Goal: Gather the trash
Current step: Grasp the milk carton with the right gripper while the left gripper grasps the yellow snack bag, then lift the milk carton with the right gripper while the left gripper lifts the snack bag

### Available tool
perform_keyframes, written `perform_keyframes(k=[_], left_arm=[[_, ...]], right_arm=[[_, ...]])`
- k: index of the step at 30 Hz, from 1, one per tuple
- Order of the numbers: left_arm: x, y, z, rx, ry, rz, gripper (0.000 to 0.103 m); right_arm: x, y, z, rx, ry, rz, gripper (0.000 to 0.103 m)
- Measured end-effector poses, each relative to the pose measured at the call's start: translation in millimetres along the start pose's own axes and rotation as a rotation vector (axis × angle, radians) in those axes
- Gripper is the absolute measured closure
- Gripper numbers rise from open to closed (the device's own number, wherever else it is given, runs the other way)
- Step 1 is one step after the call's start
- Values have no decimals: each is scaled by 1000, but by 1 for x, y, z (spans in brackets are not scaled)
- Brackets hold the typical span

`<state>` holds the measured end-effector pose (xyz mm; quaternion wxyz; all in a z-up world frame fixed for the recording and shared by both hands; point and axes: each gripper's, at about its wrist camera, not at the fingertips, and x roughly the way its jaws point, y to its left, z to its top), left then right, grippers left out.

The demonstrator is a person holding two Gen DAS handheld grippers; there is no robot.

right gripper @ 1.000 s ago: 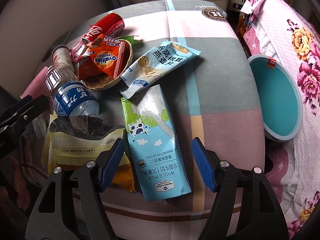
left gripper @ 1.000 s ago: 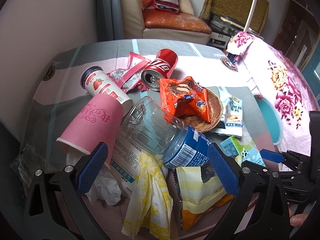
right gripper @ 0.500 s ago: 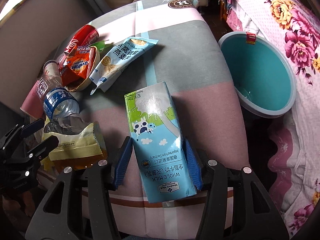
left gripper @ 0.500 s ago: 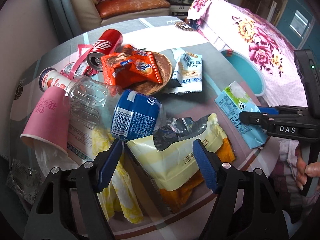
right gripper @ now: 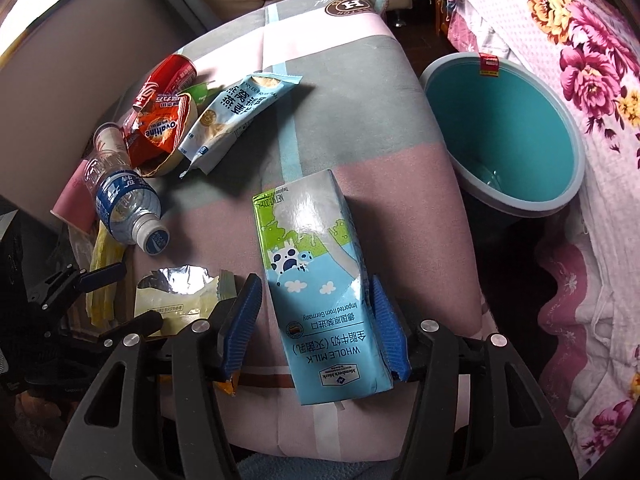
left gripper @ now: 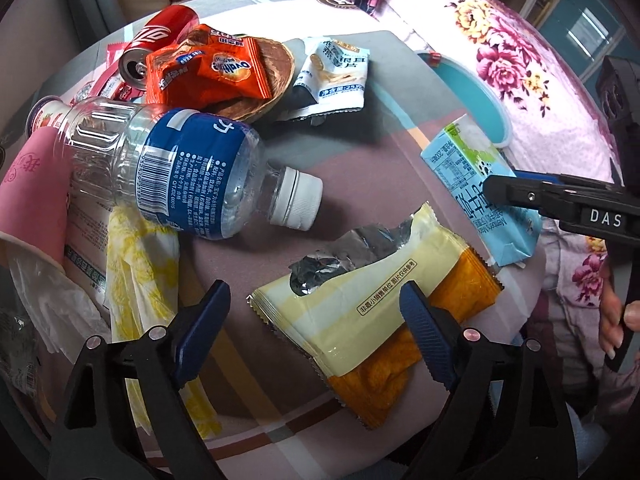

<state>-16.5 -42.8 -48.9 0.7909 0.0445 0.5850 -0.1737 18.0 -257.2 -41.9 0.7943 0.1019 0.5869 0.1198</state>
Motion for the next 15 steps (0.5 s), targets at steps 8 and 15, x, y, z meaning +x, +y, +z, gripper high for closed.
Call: perform_keyframes(k=[8, 15], left_arm=[[19, -4, -6, 26, 30, -1, 11], [6, -18, 0, 77, -39, 6, 72]], right_arm=[[21, 15, 7, -73, 14, -56, 52], [3, 8, 5, -44, -29, -8, 52]])
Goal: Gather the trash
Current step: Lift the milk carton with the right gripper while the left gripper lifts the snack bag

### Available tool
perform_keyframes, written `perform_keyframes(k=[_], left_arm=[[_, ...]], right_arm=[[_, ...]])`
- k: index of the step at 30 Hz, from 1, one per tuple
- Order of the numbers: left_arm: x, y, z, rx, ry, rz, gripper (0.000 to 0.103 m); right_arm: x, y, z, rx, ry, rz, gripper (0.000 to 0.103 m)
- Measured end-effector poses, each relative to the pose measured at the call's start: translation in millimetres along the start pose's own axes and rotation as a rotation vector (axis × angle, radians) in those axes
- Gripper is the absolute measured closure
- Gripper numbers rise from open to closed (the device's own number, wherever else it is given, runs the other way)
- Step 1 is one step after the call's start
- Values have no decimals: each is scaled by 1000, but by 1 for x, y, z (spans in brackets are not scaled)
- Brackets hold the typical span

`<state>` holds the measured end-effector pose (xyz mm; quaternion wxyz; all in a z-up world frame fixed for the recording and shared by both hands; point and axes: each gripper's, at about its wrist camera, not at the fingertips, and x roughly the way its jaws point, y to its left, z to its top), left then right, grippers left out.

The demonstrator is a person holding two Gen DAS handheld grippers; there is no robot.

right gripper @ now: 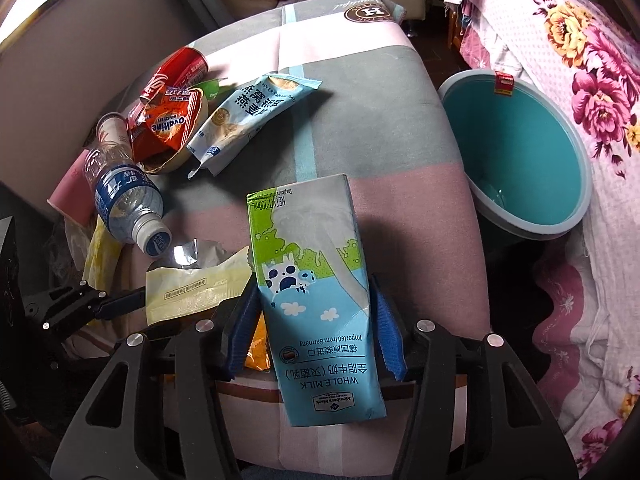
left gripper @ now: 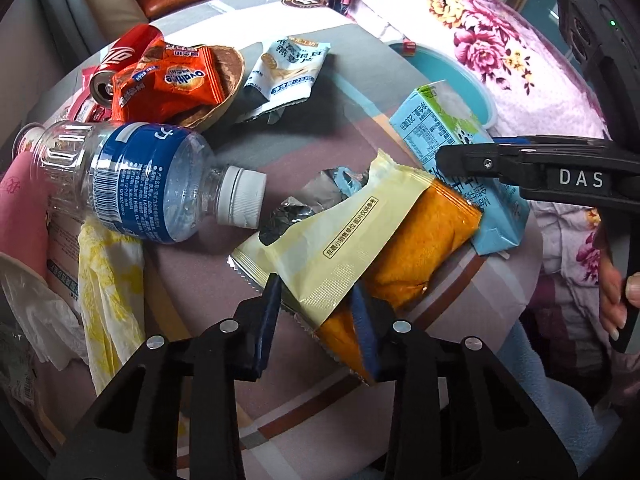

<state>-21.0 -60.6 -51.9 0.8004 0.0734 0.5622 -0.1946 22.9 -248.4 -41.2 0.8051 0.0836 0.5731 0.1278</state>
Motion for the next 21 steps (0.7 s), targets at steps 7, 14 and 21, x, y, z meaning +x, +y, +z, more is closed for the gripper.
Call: perform_keyframes(k=[7, 14, 21], left_arm=[[-16, 4, 7, -31, -43, 11, 81], [-21, 0, 11, -6, -55, 29, 83], [7, 9, 3, -55, 39, 42, 37]], right_arm=[[-18, -3, 3, 28, -48, 53, 53], [-28, -11, 4, 54, -81, 70, 53], [-32, -19, 2, 72, -84, 65, 53]])
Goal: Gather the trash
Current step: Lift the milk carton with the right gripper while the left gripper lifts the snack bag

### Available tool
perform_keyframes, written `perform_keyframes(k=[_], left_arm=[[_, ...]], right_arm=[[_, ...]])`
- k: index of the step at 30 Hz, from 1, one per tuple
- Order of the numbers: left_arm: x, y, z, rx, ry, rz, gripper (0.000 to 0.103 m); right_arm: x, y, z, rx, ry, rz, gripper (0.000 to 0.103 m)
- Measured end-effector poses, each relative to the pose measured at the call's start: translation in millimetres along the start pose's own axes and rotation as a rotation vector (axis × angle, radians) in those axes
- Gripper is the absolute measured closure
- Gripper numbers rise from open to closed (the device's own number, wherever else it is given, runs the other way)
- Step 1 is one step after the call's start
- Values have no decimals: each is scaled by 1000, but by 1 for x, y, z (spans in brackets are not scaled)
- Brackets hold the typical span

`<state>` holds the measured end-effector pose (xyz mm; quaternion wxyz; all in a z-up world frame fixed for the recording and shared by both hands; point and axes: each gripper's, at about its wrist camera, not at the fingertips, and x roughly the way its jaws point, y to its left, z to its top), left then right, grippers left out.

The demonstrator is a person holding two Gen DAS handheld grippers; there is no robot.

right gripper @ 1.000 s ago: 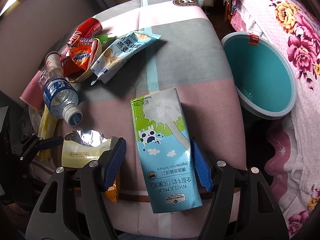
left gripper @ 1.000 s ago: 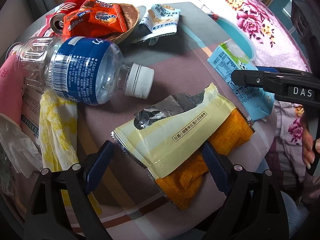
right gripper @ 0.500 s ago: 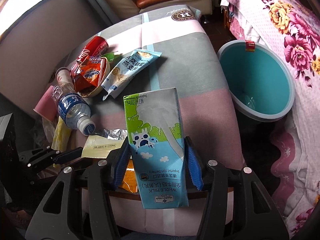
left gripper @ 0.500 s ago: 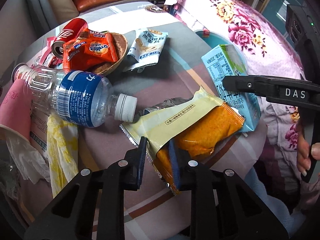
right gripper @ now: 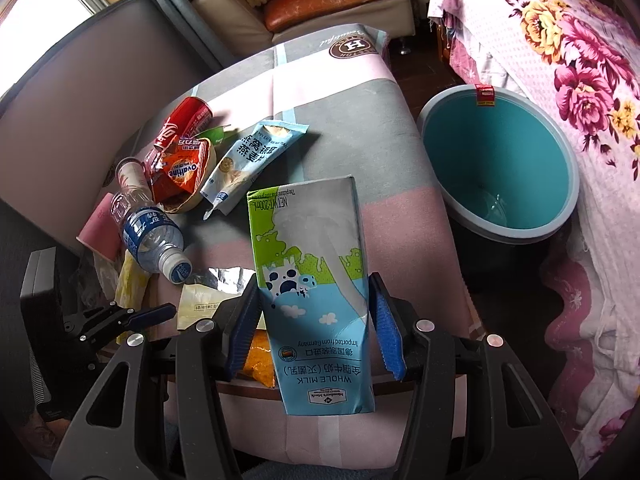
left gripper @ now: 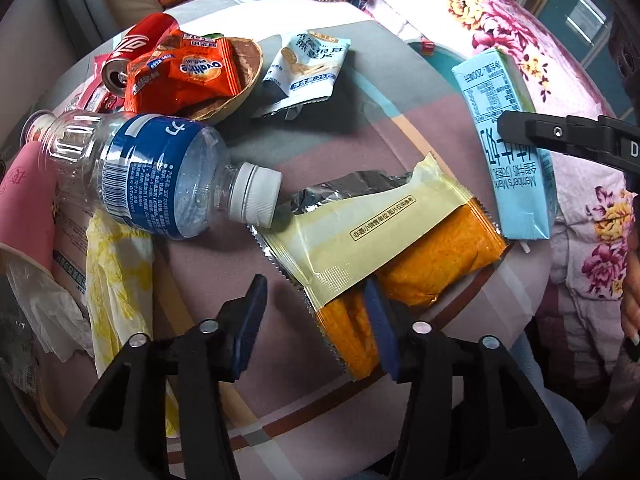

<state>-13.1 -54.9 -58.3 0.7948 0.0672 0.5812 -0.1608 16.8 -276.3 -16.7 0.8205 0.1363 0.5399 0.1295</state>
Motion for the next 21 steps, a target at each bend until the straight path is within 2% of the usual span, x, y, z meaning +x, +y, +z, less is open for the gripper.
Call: perform_keyframes(k=[1, 7, 8, 9, 10, 13, 21], left_arm=[[2, 1, -1, -6, 1, 0, 33], [8, -9, 1, 7, 3, -39, 33], [8, -14, 1, 22, -9, -38, 38], [7, -18, 1, 36, -15, -53, 56], [5, -22, 2, 46, -22, -49, 67], [-4, -28, 7, 58, -58, -39, 81], [-41, -12, 28, -6, -164, -38, 85]], right_arm=[[0, 0, -1, -1, 1, -2, 53], [-6, -1, -4, -5, 2, -7, 53], [-8, -1, -4, -5, 1, -8, 53], [-9, -1, -4, -5, -2, -11, 53], [-10, -1, -4, -5, -4, -13, 53], [-13, -1, -3, -3, -13, -16, 53], [-24, -8, 2, 18, -48, -8, 53]])
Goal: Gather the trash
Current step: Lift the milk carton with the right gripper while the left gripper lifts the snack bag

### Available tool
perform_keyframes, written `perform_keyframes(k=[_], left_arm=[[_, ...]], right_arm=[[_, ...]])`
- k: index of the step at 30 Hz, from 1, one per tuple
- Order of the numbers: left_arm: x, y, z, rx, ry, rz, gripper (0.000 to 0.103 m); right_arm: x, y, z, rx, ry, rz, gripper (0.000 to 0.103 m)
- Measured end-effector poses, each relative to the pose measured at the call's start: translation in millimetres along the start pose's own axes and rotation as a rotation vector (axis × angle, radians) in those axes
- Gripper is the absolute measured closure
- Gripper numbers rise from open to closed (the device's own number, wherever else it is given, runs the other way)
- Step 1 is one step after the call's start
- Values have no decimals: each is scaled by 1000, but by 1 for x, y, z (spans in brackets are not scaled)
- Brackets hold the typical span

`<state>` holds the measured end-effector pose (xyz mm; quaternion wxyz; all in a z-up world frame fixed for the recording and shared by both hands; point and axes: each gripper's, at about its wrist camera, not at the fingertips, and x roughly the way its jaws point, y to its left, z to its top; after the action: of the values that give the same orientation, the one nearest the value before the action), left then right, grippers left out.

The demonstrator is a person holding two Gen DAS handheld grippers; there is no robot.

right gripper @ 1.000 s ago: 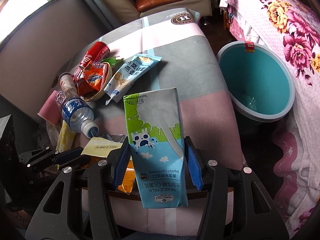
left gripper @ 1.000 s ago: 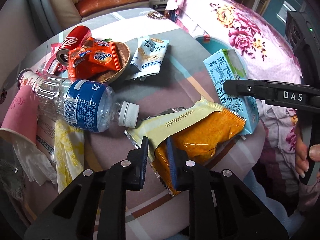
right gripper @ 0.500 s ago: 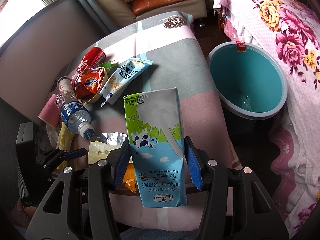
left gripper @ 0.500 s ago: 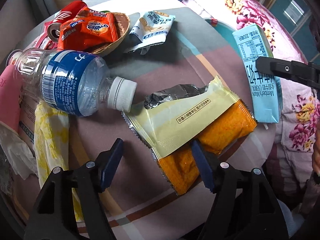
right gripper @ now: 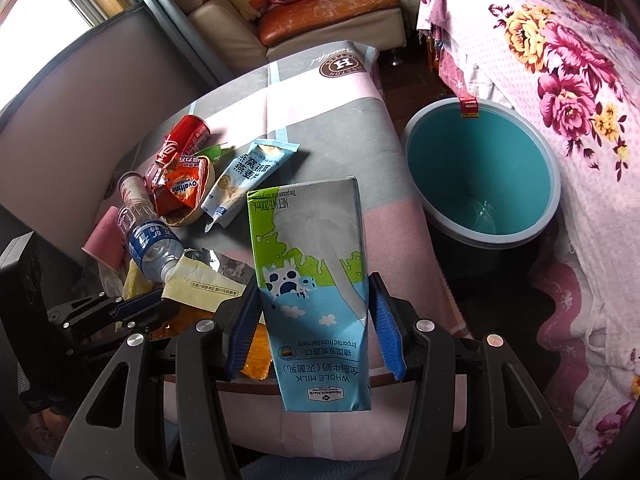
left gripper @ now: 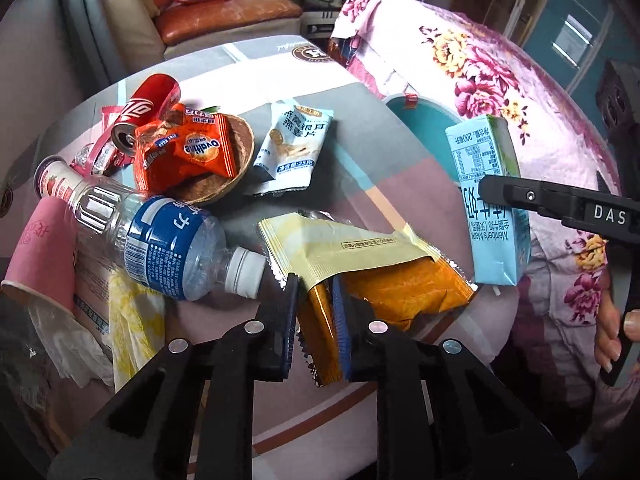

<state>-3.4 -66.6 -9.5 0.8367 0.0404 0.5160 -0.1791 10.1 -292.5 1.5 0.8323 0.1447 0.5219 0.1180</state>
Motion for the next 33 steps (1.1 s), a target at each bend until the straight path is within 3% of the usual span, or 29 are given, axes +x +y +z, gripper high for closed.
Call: perform_keyframes(k=[3, 12, 14, 16, 22, 26, 28, 33], left_arm=[[-5, 5, 3, -2, -12, 8, 86], [8, 10, -9, 11, 54, -11, 89], [16, 16, -14, -13, 84, 3, 79], [22, 24, -19, -61, 102, -5, 44], [39, 26, -27, -60, 114, 40, 28], [48, 25, -25, -63, 104, 14, 29], [46, 19, -24, -41, 87, -14, 61], [36, 5, -22, 1, 40, 13, 67]], right_arm=[[1, -1, 0, 3, 3, 4, 53], [3, 0, 0, 4, 8, 10, 53], [3, 0, 0, 3, 10, 8, 53], [4, 0, -1, 4, 11, 6, 53], [8, 1, -4, -3, 19, 5, 53], [7, -1, -2, 5, 12, -6, 53], [6, -3, -2, 11, 11, -5, 53], [7, -1, -3, 10, 13, -6, 53]])
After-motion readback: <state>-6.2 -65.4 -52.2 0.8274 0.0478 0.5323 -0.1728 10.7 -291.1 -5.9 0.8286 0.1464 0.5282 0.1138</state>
